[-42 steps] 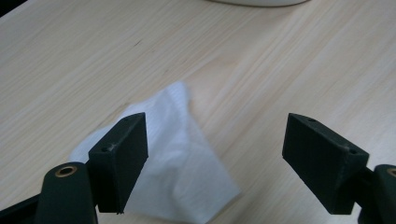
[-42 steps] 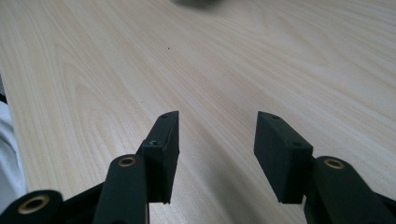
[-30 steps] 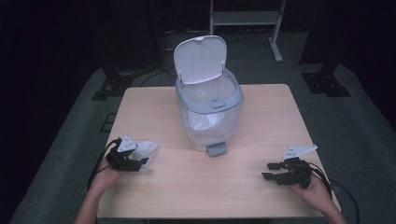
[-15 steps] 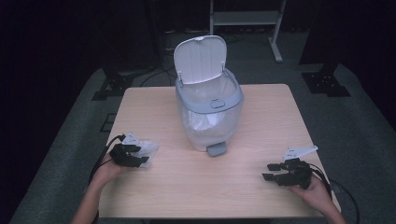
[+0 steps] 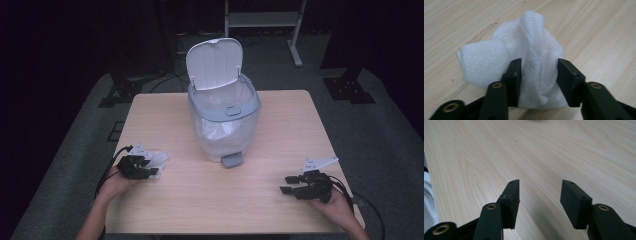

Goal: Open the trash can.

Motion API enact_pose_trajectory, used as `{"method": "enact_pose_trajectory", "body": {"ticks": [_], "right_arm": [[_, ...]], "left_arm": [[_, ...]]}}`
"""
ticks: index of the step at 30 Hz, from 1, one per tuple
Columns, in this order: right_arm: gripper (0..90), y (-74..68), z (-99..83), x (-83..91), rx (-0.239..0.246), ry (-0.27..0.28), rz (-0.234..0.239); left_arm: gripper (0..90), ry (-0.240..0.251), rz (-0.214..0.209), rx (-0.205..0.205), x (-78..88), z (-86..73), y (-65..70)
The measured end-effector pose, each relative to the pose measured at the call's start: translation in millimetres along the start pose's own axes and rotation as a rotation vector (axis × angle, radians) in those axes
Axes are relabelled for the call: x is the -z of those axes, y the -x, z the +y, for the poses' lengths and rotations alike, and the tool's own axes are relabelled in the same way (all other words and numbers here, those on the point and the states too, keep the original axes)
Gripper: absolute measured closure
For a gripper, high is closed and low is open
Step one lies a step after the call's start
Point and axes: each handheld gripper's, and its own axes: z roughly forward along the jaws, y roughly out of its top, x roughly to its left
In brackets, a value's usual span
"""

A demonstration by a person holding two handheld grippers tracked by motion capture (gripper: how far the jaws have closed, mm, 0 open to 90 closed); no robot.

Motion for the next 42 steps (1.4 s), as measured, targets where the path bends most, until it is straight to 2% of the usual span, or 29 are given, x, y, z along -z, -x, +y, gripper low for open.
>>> {"method": "enact_pose_trajectory", "body": {"ticks": [9, 13, 15, 22, 34, 42], "right_arm": [[48.7, 0.1, -1.5, -1.5, 0.000, 0.002, 0.003], [48.7, 0.2, -2.0, -0.9, -0.001, 0.002, 0.002], [48.6, 0.5, -2.1, -0.3, -0.001, 0.005, 0.001], [46.8, 1.0, -2.8, 0.4, -0.009, 0.007, 0.009], [45.4, 0.1, -2.7, 0.2, 0.001, 0.002, 0.010], [44.4, -1.2, -1.8, 0.8, 0.004, 0.004, 0.006]], "left_arm": [[78.8, -0.003, 0.007, -0.014, 0.3, 1.0, 2.1], [83.8, -0.014, 0.002, -0.027, 0.8, 2.8, 2.7], [84.3, -0.014, -0.008, -0.022, 1.6, 3.5, 3.2], [84.4, -0.014, -0.018, -0.044, 9.9, 8.3, 6.7], [83.6, -0.002, -0.048, -0.061, 32.2, 21.0, 10.0], [83.6, -0.001, -0.068, -0.090, 52.9, 32.1, 13.4]]}}
